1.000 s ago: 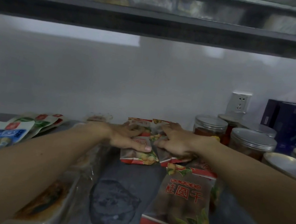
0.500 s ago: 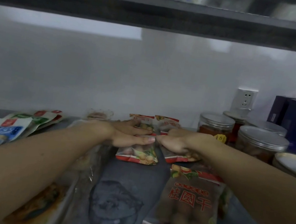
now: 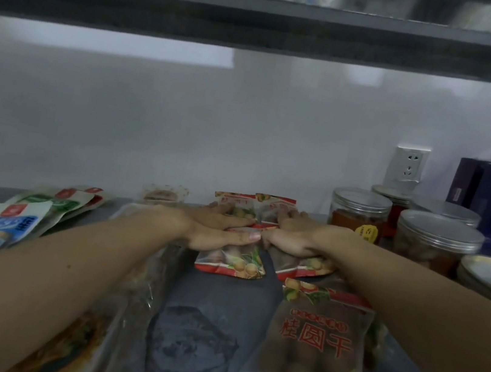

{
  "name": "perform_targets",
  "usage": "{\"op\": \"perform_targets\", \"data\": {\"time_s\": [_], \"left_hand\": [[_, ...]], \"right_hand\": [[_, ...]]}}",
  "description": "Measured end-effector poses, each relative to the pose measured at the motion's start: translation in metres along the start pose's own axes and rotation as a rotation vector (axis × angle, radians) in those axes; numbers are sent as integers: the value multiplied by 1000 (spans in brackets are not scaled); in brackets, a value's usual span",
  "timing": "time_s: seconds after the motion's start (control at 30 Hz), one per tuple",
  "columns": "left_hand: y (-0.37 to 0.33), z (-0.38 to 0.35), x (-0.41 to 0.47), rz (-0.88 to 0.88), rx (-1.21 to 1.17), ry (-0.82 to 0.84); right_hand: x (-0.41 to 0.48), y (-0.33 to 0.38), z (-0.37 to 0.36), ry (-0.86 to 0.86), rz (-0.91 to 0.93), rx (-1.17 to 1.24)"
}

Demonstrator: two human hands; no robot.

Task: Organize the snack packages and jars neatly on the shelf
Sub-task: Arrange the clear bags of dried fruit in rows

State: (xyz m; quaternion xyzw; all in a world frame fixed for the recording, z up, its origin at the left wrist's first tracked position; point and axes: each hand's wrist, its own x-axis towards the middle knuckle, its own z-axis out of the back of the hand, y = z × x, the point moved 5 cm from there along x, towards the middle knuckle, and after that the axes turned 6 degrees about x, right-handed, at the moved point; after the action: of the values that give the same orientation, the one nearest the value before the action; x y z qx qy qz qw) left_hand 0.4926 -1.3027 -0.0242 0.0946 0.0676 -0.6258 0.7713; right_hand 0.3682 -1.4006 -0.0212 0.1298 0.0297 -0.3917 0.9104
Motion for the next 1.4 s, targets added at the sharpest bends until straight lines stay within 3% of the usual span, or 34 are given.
{"op": "perform_targets", "data": {"time_s": [0.67, 0.77, 1.1, 1.4], "left_hand": [[-4, 3, 1, -1, 14, -110], [-5, 12, -6, -7, 3, -213], [-47, 65, -109, 3, 181, -841], [-96, 6, -158, -35, -110, -801]], "right_hand": [[2, 4, -2, -42, 38, 108], [-6, 8, 13, -156, 103, 54], [-123, 17, 69, -611, 352, 8], [-205, -23, 8, -607, 128, 96]]}}
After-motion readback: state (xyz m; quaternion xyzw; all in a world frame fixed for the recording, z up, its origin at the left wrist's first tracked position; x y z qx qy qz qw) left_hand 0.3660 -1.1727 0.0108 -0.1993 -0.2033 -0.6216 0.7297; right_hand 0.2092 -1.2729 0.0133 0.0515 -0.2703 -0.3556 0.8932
